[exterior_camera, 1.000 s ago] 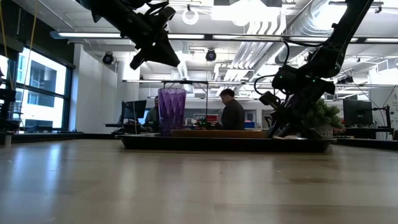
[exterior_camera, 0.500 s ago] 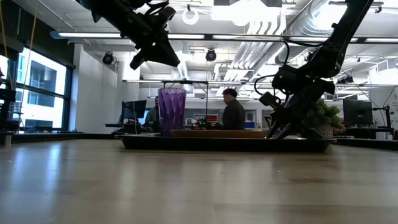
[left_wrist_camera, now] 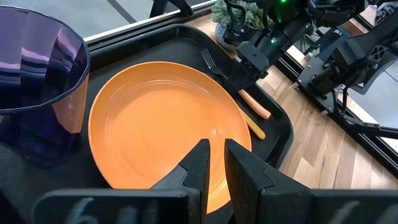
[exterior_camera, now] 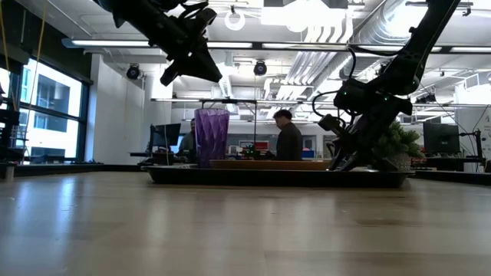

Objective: Pick and place plate/cup/fork/spoon on tray
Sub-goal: Put the yellow spoon on the black tray

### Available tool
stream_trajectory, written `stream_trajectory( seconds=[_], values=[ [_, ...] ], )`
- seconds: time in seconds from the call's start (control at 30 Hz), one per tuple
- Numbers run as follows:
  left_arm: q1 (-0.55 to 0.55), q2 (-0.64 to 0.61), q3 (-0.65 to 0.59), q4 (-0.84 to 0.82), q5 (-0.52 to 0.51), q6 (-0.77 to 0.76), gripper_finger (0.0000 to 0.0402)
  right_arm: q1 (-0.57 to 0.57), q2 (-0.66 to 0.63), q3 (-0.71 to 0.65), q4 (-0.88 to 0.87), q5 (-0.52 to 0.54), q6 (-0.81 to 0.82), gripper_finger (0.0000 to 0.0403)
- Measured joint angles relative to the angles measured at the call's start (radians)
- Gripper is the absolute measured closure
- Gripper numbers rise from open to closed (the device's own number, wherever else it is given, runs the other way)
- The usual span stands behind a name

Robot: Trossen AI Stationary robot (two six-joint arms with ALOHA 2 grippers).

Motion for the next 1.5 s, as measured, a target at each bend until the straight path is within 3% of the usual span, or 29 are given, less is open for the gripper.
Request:
stream_trajectory(
  seconds=[0.27,0.83,1.1,1.3,1.5],
  values=[
    [-0.001,0.000,0.000,0.000,0.000,-0.001,0.0364,0.000,-0.002,0.000,0.003,0.015,0.000,0.0397],
    [-0.001,0.000,0.000,0.000,0.001,0.000,0.0364,-0.001,-0.119,0.000,-0.076,0.050,0.019,0.0402],
    [-0.001,0.000,0.000,0.000,0.015,0.000,0.0364,0.006,-0.147,0.190,-0.514,0.168,-0.137,0.0402],
    [-0.001,0.000,0.000,0.000,0.015,0.000,0.0364,0.006,-0.145,0.366,-0.725,0.261,-0.195,0.0402],
    [-0.001,0.000,0.000,0.000,0.015,0.000,0.0364,0.015,-0.144,0.438,-0.857,0.289,-0.200,0.0403]
  ],
)
